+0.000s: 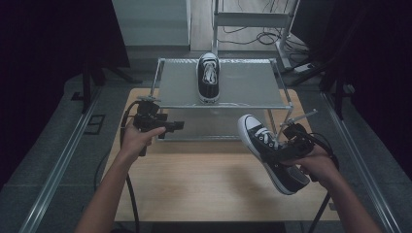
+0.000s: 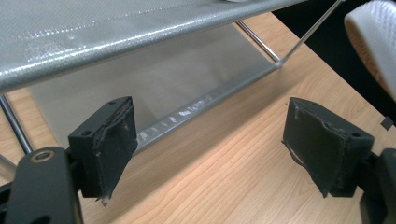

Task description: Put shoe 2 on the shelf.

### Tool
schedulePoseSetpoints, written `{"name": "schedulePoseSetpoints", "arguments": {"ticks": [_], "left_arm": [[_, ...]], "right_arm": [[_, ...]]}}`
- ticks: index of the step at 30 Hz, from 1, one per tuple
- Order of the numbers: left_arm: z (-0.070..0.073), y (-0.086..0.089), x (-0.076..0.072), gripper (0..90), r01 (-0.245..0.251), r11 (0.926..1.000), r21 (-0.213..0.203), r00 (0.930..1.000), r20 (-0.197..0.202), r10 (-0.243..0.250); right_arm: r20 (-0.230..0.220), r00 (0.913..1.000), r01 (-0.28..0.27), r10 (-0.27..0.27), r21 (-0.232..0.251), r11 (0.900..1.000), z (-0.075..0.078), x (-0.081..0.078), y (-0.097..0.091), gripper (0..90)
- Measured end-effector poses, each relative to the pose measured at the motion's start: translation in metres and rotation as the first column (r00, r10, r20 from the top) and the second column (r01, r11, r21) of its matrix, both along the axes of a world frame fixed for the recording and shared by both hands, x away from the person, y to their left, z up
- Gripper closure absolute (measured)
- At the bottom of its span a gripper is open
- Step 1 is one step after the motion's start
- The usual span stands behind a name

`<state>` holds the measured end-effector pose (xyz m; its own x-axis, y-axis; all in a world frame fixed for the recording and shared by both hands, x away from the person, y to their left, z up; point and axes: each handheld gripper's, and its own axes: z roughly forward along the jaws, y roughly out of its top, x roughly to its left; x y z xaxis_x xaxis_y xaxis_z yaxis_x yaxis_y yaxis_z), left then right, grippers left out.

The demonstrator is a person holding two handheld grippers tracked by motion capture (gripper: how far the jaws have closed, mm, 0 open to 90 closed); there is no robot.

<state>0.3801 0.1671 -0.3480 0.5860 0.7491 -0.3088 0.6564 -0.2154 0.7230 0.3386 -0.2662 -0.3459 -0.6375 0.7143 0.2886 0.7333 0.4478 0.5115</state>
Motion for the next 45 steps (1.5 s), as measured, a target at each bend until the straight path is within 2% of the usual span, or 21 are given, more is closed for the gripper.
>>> {"name": "schedulePoseSetpoints", "arguments": {"ticks": [14,23,27,29,36,45], "left_arm": [[-0.008,0.000,-0.003,17.7,0.005,1.0000,-0.003,1.0000,-0.002,-0.005],[-0.009,0.002,-0.007,17.7,0.008,0.9999,-0.008,1.0000,0.002,-0.008],[-0.010,0.003,-0.010,18.3,-0.013,0.9998,-0.016,0.9998,0.015,0.013],[-0.011,0.003,-0.011,18.3,-0.006,0.9997,-0.024,0.9999,0.013,0.006],[-0.016,0.002,-0.015,18.2,-0.002,1.0000,0.000,0.9999,0.015,0.002],[-0.024,-0.001,-0.022,18.2,0.001,0.9999,0.011,0.9998,0.018,-0.001]], "right_arm": [[0.033,0.9994,0.008,-0.010,0.044,0.9990,0.038,0.013,0.004,14.0],[0.042,0.9989,0.016,-0.018,0.042,0.9990,0.055,0.026,0.011,14.0],[0.041,0.9987,0.029,-0.031,0.043,0.9987,0.065,0.036,0.013,14.0],[0.040,0.9983,0.040,-0.042,0.040,0.9984,0.069,0.043,0.016,14.0],[0.038,0.9973,0.061,-0.062,0.040,0.9973,0.081,0.064,0.025,14.0],[0.027,0.9924,0.119,-0.120,0.041,0.9921,0.090,0.091,0.034,14.0]]}}
